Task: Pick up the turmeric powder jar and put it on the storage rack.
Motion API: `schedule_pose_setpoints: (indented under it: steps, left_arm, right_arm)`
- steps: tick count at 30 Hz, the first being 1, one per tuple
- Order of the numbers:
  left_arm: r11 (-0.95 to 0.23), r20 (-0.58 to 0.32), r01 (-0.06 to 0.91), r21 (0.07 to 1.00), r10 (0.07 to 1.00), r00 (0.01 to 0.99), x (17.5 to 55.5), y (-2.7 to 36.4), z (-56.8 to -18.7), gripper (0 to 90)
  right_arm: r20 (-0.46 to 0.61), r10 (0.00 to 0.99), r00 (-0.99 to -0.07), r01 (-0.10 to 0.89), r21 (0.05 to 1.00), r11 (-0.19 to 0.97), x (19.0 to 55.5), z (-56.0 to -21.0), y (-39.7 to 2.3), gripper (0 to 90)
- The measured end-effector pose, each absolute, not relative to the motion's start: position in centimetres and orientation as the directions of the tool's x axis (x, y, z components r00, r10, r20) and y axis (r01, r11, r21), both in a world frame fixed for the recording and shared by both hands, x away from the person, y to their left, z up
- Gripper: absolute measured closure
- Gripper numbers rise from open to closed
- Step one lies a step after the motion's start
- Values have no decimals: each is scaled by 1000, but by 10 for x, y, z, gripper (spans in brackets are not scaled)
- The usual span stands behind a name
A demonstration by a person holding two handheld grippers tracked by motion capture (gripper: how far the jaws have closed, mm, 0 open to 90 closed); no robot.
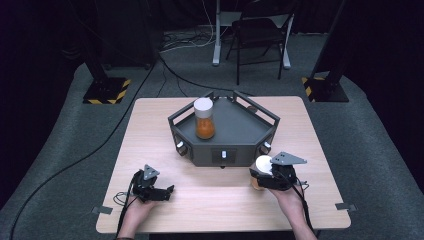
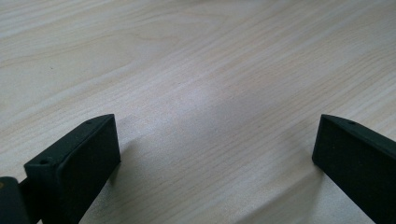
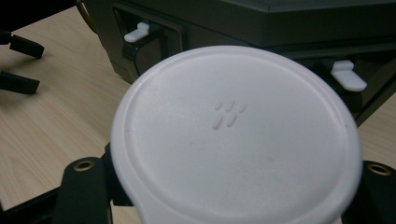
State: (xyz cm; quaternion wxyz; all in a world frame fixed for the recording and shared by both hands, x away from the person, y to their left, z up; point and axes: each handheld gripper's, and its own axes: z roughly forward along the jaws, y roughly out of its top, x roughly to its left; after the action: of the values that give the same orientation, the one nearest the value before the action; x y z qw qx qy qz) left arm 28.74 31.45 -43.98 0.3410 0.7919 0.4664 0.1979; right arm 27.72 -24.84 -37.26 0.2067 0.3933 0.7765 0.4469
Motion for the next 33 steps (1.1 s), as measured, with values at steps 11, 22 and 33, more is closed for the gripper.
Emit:
schedule_pose_setpoints:
  steps: [11, 22, 33]
  left_arm:
    - [-331, -6, 604, 725, 874, 486, 287, 314, -440, 1]
    - [-332, -5, 604, 724, 874, 486, 287, 315, -440, 1]
    - [-332, -5, 604, 724, 874, 486, 287, 314, -440, 1]
  right_arm:
    - [-6, 786, -618, 403, 856, 324, 284, -336, -254, 294]
    - [-8, 775, -632, 383, 866, 321, 298, -293, -256, 294]
    - [-18, 776, -631, 358, 880, 312, 317, -255, -253, 295]
